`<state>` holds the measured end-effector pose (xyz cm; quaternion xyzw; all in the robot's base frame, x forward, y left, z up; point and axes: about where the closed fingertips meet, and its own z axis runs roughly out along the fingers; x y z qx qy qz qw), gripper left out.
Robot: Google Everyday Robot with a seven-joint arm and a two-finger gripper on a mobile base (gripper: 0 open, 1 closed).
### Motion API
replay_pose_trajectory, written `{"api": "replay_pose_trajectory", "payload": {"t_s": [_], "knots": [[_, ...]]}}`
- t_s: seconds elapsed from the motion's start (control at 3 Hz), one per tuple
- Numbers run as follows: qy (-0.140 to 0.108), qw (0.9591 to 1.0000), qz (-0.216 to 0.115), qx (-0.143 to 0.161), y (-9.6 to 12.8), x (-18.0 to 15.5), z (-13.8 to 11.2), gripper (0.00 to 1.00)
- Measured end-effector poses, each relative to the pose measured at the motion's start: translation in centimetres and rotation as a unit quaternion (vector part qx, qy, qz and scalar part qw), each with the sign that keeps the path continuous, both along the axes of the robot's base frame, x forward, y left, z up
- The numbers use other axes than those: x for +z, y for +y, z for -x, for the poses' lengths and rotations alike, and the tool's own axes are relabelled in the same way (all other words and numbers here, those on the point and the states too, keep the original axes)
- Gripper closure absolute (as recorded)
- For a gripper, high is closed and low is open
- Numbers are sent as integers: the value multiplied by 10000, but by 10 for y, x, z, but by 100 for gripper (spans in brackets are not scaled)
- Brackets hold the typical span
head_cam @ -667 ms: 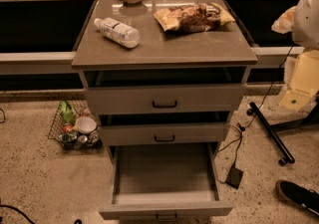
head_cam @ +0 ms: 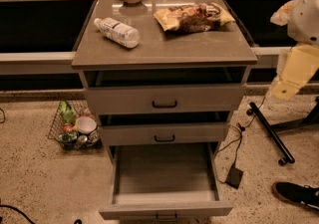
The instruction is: Place brown chip bag into bottom drawer
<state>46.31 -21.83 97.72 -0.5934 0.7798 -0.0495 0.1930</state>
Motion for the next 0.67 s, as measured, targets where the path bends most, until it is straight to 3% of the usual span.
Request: {"api": "replay_pose_trajectory", "payload": {"t_s": [0.33, 0.67], "knots": [[-645, 9964, -517, 157, 7, 0, -74, 0], [-1085, 9852, -1254, 439, 29, -3, -154, 0]]}}
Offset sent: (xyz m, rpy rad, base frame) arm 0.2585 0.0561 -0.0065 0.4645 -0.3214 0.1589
